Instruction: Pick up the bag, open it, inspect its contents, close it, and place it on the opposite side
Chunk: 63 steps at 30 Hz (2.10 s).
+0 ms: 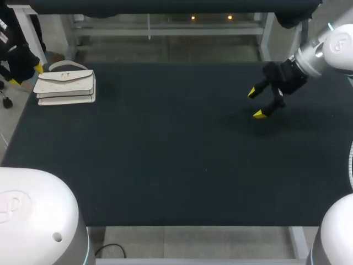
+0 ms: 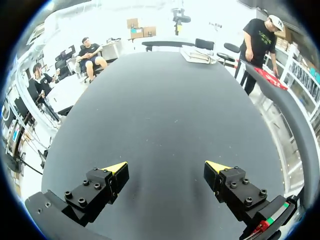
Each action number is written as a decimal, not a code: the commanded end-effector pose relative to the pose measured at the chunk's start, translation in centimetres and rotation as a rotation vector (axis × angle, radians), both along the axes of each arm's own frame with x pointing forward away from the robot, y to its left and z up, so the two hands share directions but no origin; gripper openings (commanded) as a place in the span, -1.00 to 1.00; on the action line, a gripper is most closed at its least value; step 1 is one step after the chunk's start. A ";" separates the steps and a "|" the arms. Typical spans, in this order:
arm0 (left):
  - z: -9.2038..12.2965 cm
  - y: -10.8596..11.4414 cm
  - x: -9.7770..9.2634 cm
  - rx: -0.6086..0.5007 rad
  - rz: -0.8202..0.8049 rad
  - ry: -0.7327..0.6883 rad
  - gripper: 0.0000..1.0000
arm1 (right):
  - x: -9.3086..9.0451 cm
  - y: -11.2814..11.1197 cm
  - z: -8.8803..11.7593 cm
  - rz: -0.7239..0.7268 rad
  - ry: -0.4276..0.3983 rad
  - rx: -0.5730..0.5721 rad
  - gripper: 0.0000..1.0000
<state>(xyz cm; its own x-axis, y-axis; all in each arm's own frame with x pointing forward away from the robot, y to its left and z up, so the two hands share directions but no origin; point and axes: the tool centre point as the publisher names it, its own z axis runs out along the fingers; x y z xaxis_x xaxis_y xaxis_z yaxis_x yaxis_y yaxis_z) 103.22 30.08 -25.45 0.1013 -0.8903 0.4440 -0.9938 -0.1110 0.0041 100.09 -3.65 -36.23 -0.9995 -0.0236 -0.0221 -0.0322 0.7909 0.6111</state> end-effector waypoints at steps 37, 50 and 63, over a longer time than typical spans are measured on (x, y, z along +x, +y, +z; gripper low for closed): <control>-7.1 4.9 7.4 -0.289 0.069 -0.111 0.72 | -0.4 0.0 -0.1 -0.006 -0.011 0.003 1.00; -8.8 3.4 9.1 -0.354 0.079 -0.120 0.13 | -0.4 0.0 -0.1 -0.006 -0.011 0.003 1.00; -9.4 2.8 8.8 -0.342 0.058 -0.090 -1.00 | -0.4 0.0 -0.1 -0.006 -0.011 0.003 1.00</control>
